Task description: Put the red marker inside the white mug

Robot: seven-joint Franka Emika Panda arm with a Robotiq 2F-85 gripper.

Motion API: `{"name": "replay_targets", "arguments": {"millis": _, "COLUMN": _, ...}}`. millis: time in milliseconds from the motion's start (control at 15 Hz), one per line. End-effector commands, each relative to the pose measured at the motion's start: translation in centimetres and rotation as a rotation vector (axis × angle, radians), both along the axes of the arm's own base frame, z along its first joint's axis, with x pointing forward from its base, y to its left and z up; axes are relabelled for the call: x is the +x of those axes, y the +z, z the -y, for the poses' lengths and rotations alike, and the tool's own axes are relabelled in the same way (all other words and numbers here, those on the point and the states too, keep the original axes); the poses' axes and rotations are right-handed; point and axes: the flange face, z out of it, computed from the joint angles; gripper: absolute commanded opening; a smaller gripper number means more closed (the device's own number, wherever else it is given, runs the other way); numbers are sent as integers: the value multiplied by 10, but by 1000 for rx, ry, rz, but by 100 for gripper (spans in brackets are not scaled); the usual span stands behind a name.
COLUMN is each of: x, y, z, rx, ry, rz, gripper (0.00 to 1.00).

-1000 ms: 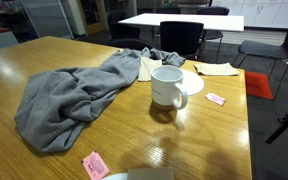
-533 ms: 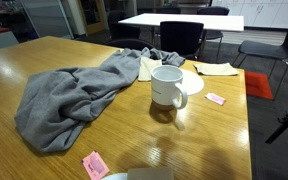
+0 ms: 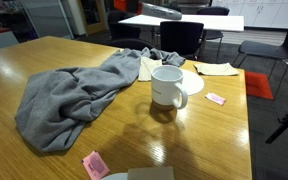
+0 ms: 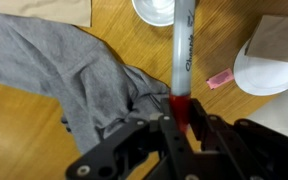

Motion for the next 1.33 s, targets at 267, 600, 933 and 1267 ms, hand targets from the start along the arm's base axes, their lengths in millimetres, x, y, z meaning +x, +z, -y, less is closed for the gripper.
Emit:
{"name": "replay_targets", "arguments": {"millis": 267, "x": 9, "y": -1, "z": -3, "rx": 200, "ry": 326, "rz": 149, "gripper": 6}}
{"name": "replay_targets", "arguments": {"millis": 600, "x": 7, "y": 6, "z": 4, "rx": 344, "ry": 537, "rz": 262, "gripper": 6}}
{"name": "replay_targets", "arguments": {"millis": 933, "x": -2, "y": 2, "z": 27, "rx": 508, "ry": 692, "rz": 362, "gripper": 6}}
{"name": "replay_targets", "arguments": {"millis": 1267, "x": -15, "y": -2, "z": 52, "rx": 641, "ry": 758, "rz": 381, "gripper": 6}}
